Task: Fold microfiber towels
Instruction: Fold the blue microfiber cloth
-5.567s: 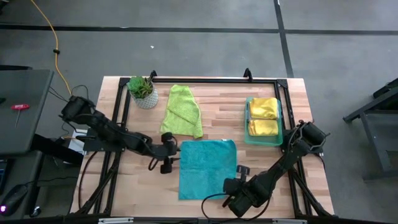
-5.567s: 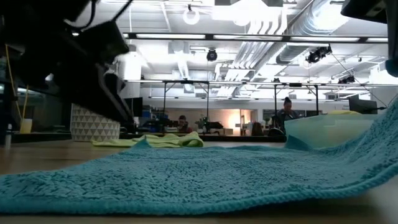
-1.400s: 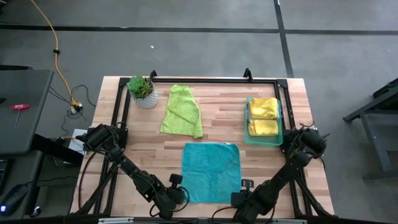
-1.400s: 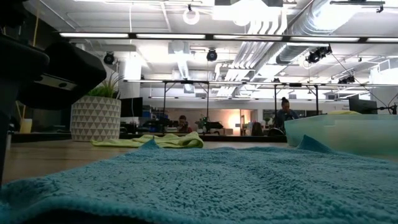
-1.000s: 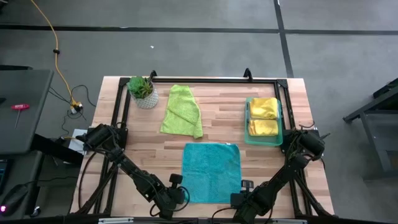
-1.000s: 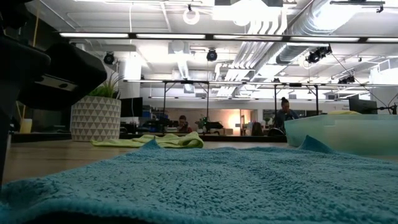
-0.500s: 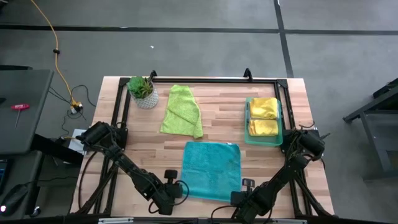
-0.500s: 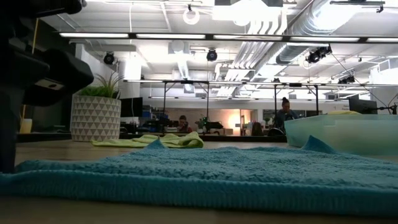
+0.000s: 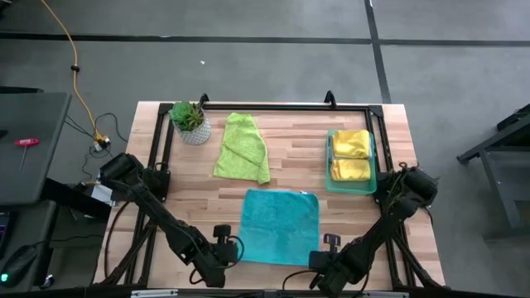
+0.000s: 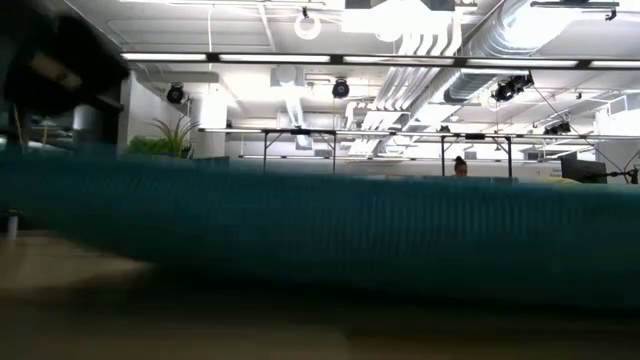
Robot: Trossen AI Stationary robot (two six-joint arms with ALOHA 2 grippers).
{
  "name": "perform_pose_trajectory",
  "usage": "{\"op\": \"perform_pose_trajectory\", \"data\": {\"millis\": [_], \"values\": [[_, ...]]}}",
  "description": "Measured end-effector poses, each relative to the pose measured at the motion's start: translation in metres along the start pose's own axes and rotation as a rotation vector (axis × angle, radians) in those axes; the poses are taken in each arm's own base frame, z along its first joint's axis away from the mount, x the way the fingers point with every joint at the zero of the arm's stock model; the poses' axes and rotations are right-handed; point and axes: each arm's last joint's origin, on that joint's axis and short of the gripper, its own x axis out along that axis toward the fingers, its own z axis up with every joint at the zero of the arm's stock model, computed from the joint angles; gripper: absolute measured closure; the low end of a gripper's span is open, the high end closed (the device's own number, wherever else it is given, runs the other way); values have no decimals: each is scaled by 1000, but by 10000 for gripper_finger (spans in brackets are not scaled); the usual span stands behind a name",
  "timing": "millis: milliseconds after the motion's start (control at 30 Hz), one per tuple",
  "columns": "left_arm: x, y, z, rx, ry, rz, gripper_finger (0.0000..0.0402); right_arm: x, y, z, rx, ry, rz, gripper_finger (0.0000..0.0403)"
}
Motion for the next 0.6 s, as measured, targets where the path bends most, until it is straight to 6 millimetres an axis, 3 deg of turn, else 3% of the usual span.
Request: {"op": "perform_pose_trajectory", "data": {"millis": [233, 433, 600], "values": [[-22, 20, 9, 1, -59, 179, 401, -18, -15, 4, -5, -74, -127, 402], [-18, 43, 14, -8, -35, 312, 401, -29, -37, 14, 4, -133, -287, 403], [-14, 64, 22, -15, -27, 422, 401, -24, -55, 28, 24, -102, -362, 403]]}}
